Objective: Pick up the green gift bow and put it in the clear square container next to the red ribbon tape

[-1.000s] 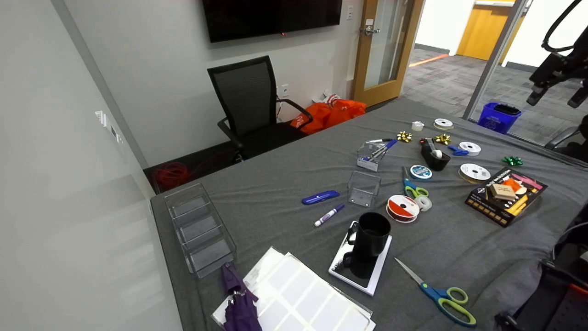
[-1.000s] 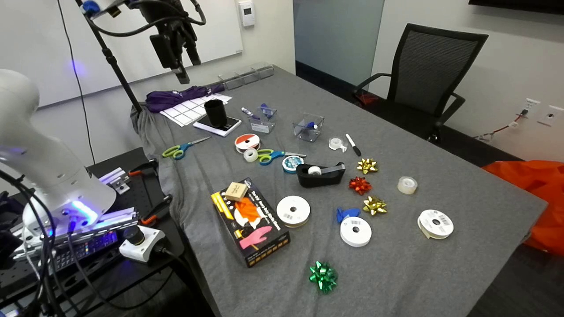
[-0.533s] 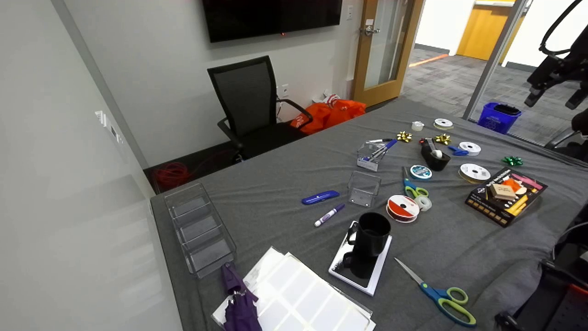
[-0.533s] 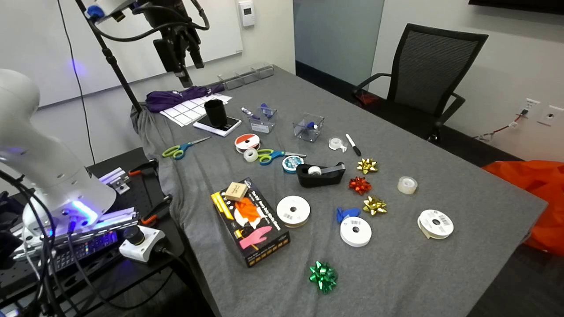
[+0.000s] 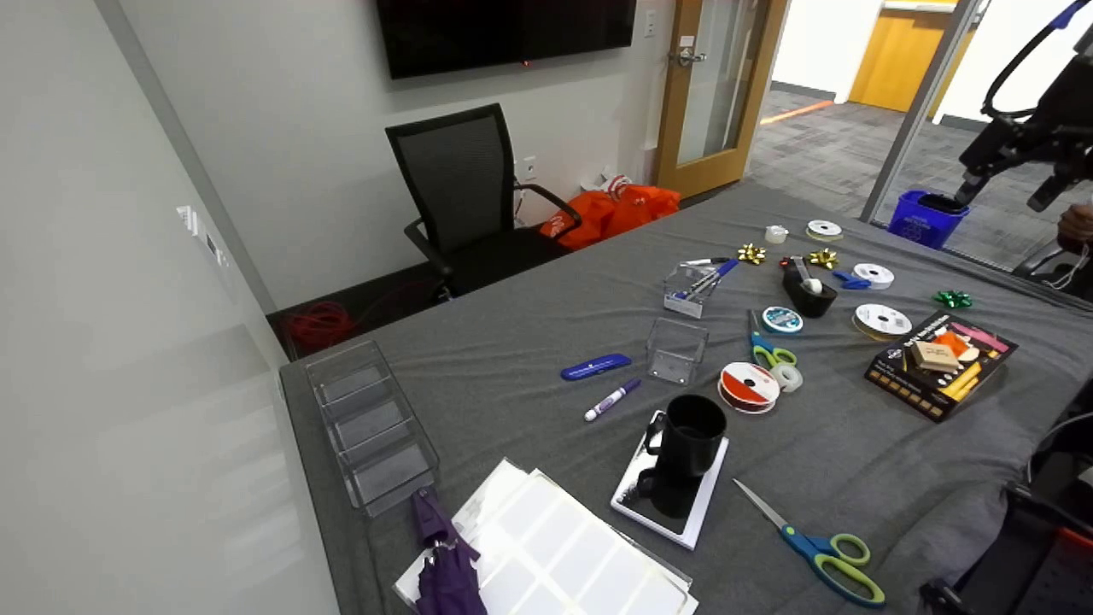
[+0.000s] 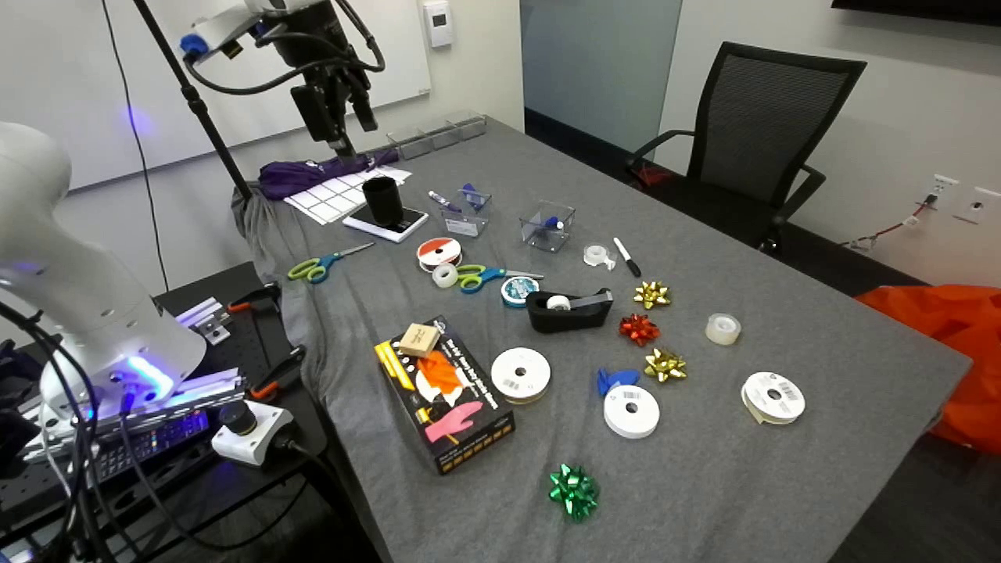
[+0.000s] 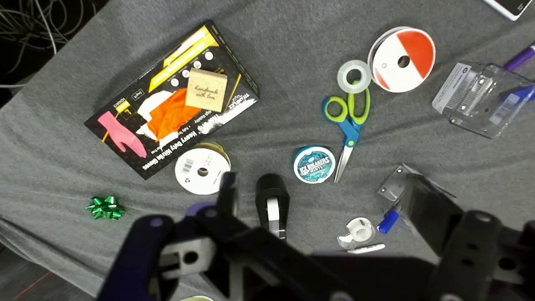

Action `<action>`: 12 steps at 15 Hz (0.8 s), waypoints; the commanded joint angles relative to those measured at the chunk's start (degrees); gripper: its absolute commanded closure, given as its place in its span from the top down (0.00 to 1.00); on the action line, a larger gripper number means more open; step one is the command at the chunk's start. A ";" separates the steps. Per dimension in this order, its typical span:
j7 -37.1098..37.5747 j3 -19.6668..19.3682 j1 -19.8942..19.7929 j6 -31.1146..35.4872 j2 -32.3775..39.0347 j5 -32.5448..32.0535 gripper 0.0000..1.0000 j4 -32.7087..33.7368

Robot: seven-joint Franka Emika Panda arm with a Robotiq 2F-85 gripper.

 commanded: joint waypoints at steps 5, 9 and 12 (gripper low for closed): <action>7.02 2.46 -3.18 8.73 13.06 -3.62 1.00 3.18; 12.00 2.39 -3.25 12.44 19.12 -7.36 1.00 4.61; 12.95 2.00 -2.20 11.86 23.31 -8.13 1.00 8.01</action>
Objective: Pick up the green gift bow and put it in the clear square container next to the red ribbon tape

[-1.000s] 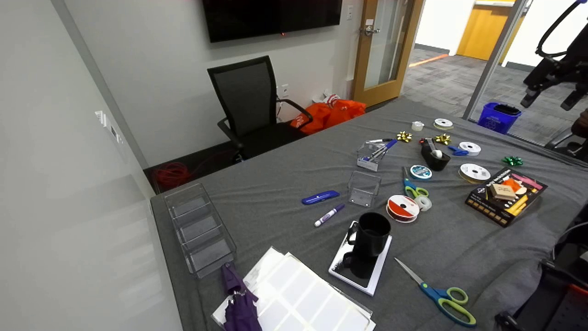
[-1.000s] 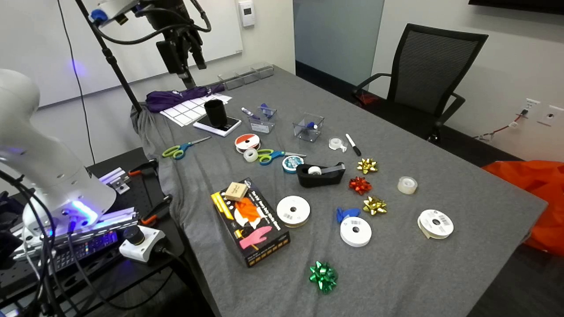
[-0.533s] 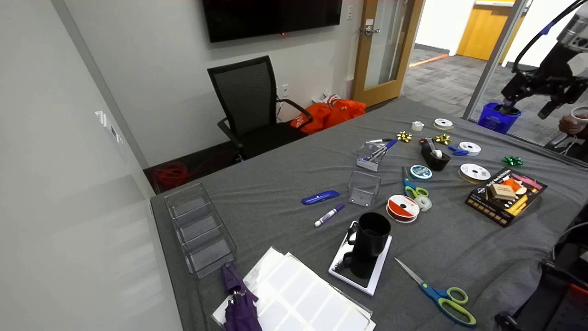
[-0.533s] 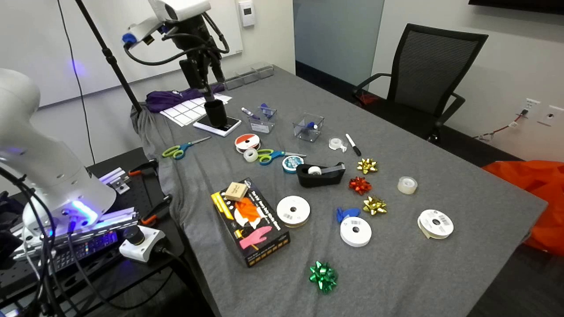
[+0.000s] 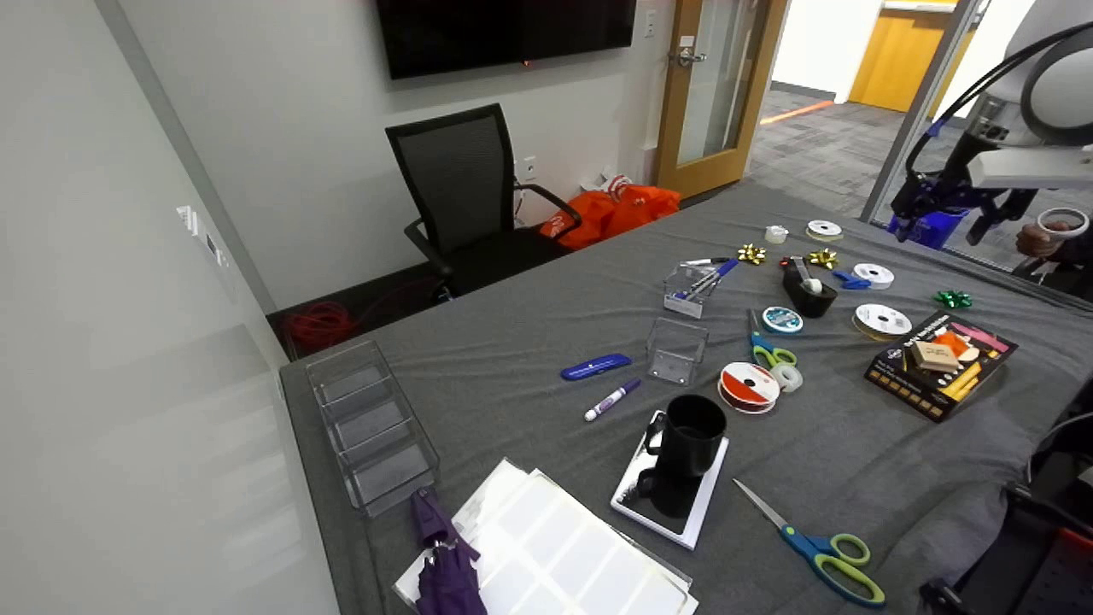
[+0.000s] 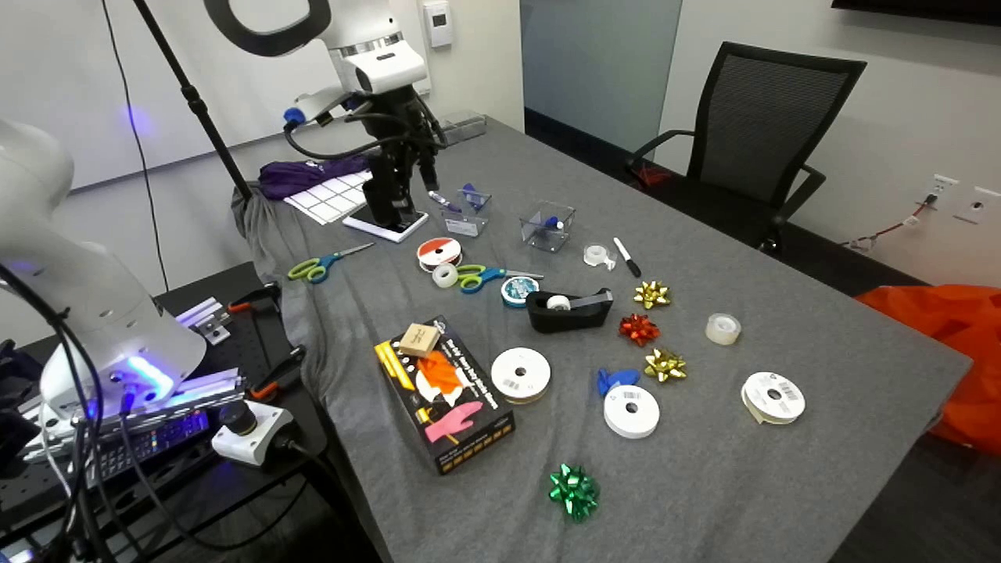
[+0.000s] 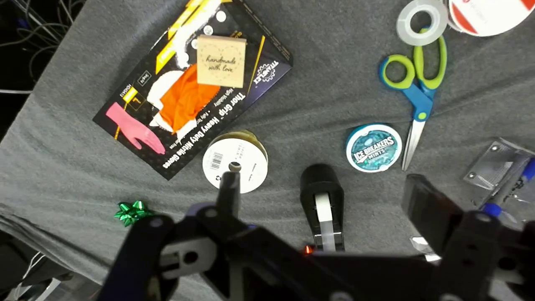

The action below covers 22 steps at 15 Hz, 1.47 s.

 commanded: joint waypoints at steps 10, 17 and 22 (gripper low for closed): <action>-12.34 -1.65 1.40 -0.20 14.51 0.89 1.00 15.19; -11.46 -2.08 1.82 -0.19 14.00 0.13 1.00 14.87; -11.49 -2.08 1.83 -0.20 14.00 0.13 1.00 14.87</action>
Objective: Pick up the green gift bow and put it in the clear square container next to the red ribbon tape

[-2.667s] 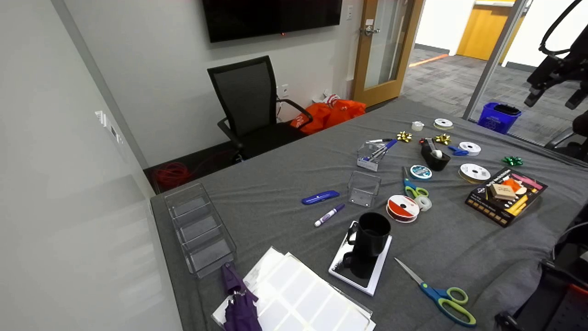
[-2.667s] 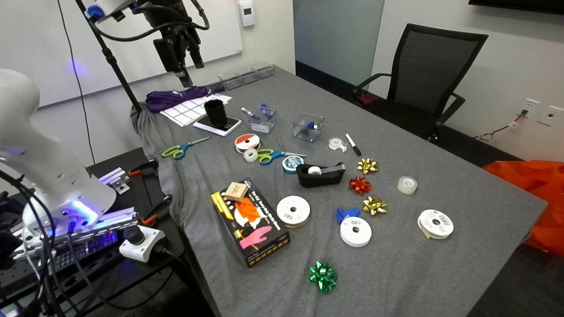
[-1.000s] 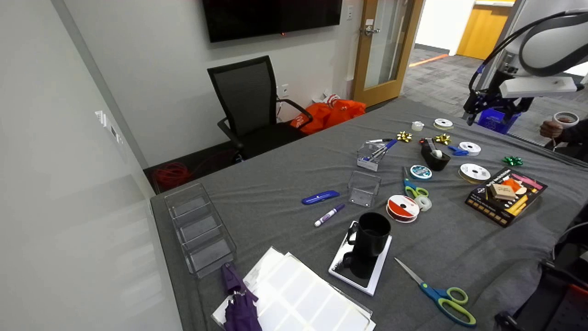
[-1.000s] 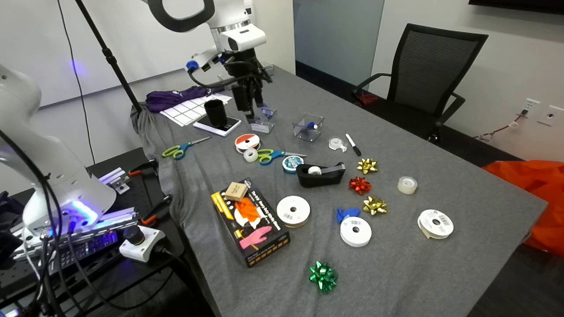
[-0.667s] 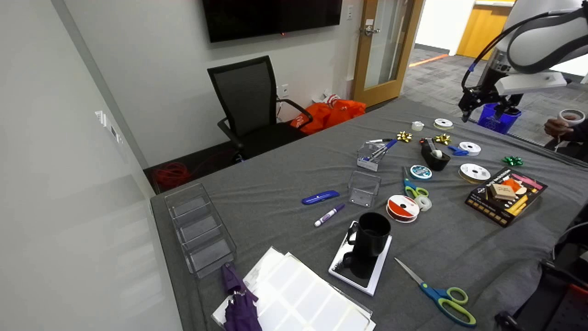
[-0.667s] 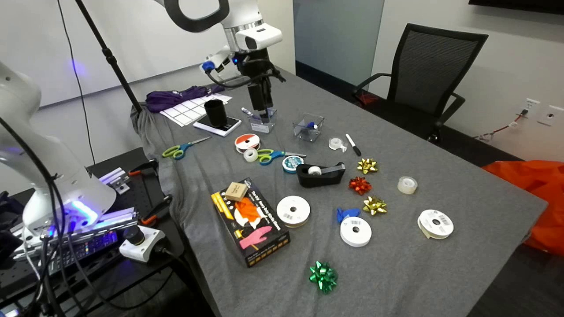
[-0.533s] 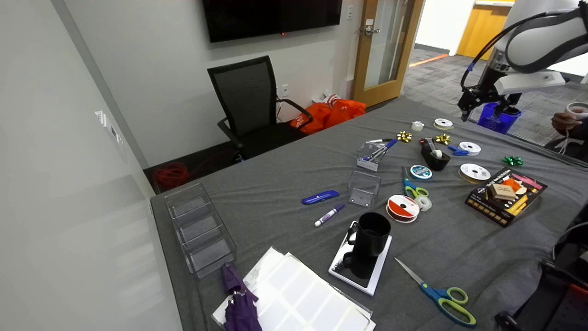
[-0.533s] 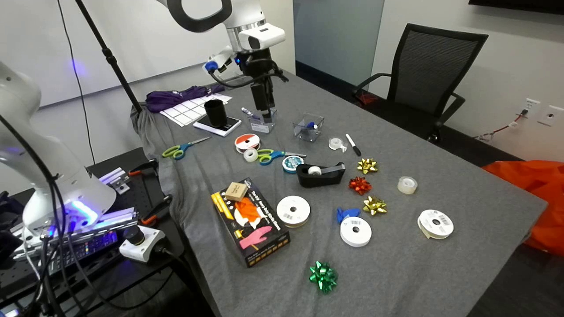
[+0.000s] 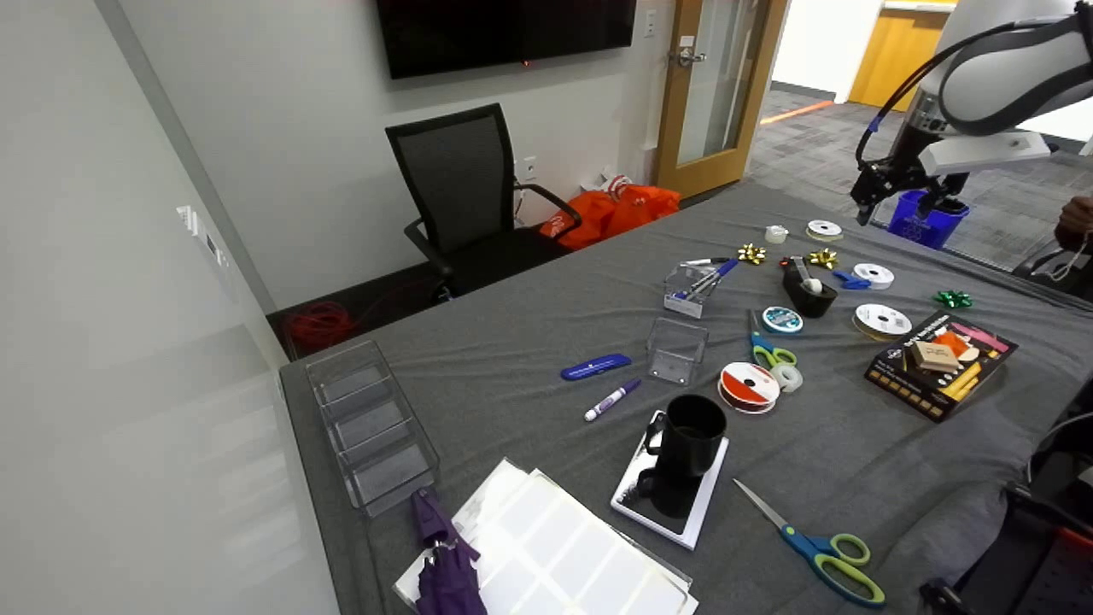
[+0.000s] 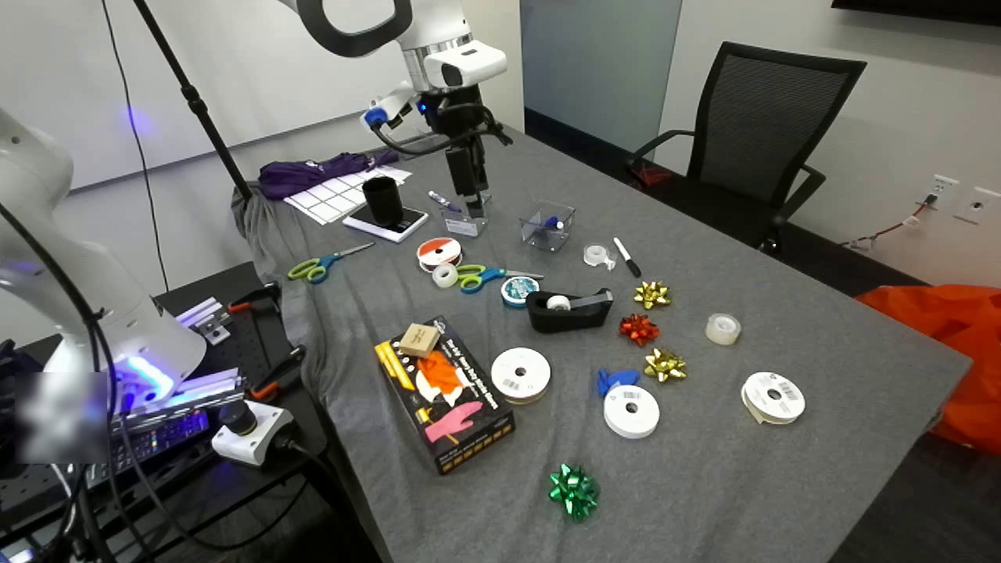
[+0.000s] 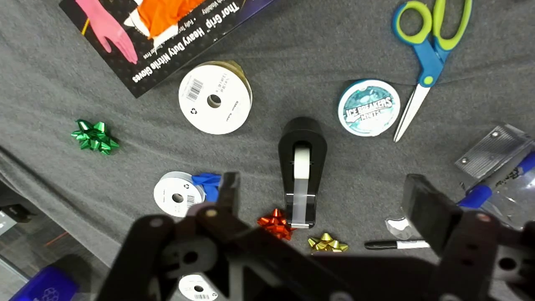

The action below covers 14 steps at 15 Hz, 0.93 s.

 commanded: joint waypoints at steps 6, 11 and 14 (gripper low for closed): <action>-6.40 -4.43 -1.72 7.28 -0.67 8.05 1.00 -5.88; -12.15 -8.92 -4.23 8.69 -0.96 6.62 1.00 -9.14; -11.48 -9.47 -4.04 7.14 -0.04 6.73 1.00 -7.55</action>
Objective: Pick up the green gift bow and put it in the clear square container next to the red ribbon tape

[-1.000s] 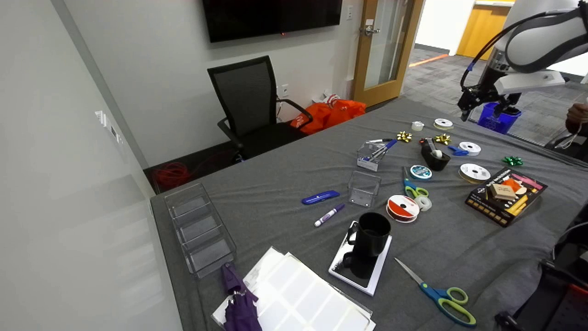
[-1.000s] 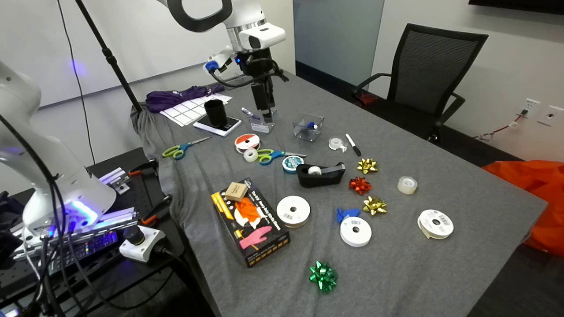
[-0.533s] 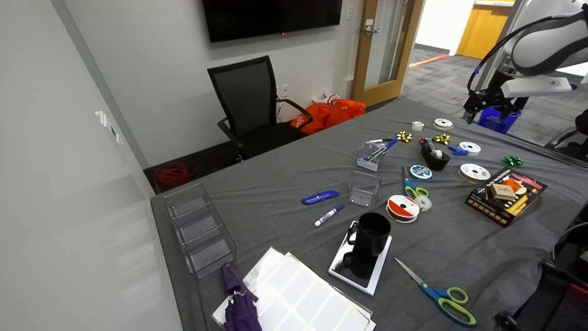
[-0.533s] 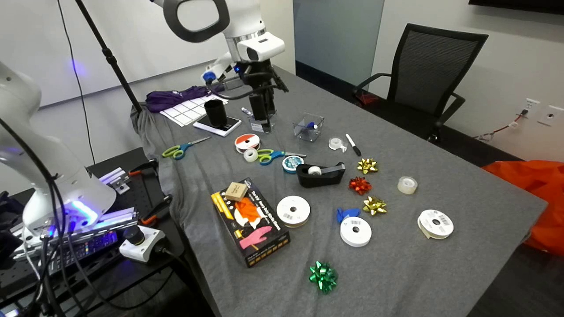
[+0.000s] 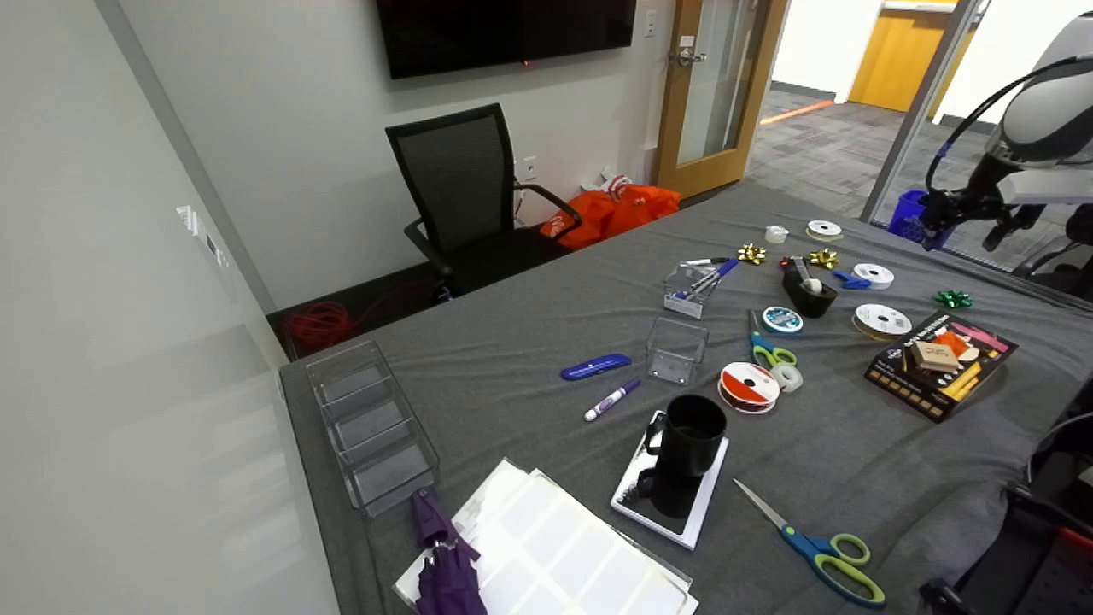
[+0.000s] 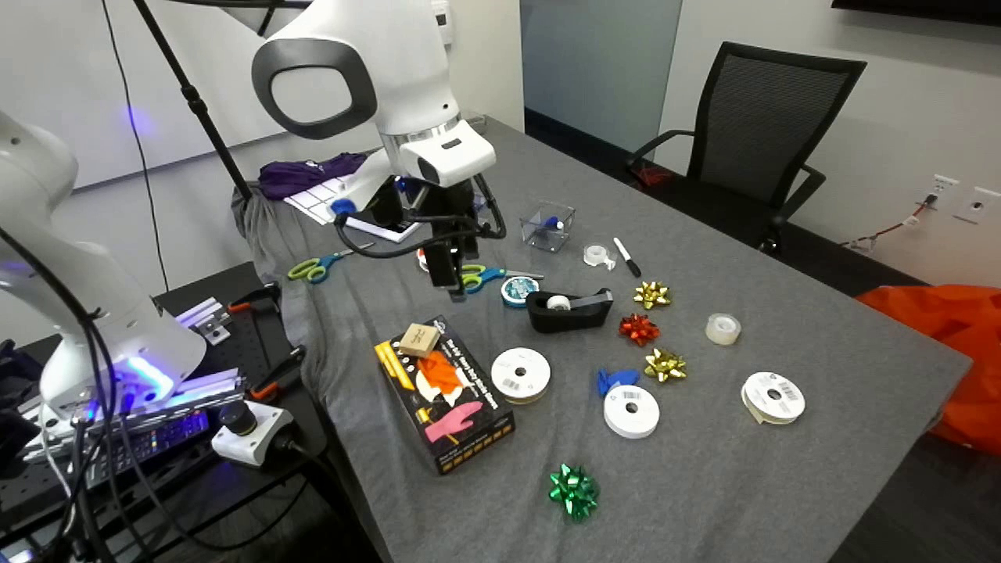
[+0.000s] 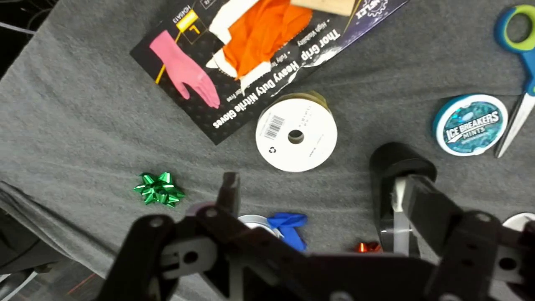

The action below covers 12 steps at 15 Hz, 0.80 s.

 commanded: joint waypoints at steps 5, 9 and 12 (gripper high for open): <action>-0.48 0.52 0.34 -0.90 0.49 -1.33 1.00 0.54; -3.98 -0.82 -1.45 -0.42 6.03 0.25 1.00 4.29; -6.18 -1.70 -3.41 -0.70 10.51 2.75 1.00 7.89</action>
